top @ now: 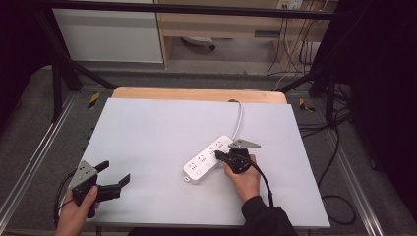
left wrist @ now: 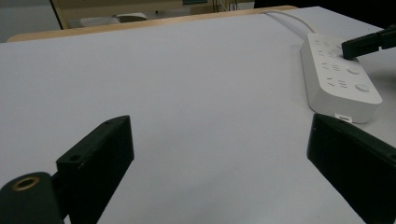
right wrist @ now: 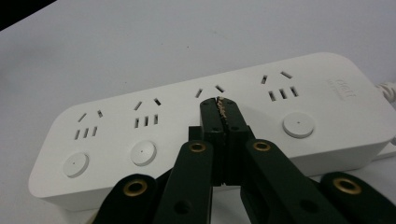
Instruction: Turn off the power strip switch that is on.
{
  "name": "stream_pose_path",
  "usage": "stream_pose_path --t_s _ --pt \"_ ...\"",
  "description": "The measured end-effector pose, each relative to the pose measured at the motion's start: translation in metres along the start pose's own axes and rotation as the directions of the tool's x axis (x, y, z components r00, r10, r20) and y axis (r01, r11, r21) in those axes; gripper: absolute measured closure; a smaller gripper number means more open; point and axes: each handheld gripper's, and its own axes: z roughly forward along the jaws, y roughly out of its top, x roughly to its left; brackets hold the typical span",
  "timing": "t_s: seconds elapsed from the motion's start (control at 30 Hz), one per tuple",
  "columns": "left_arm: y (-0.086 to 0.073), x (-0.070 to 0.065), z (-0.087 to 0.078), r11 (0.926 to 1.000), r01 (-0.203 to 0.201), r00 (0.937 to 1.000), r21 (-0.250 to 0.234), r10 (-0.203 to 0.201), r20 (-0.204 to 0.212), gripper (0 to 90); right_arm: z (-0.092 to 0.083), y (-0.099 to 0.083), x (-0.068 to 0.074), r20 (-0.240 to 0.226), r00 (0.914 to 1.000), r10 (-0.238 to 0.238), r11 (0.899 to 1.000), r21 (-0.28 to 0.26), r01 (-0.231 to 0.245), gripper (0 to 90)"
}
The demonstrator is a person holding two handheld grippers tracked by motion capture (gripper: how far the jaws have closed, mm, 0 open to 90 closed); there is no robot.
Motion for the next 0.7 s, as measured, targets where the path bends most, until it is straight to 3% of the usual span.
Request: stream_pose_path --t_s 0.2,0.7 --pt "0.0000 0.0000 0.0001 1.0000 -0.002 1.0000 0.000 0.002 0.000 7.0 -0.0002 0.0012 0.0023 0.010 0.9995 -0.031 0.999 0.013 0.031 90.0" --pt "-0.0001 0.0001 0.0000 1.0000 0.001 1.0000 0.001 -0.001 -0.002 7.0 0.0002 0.0000 0.0020 0.009 0.9994 -0.034 0.999 0.010 0.034 90.0"
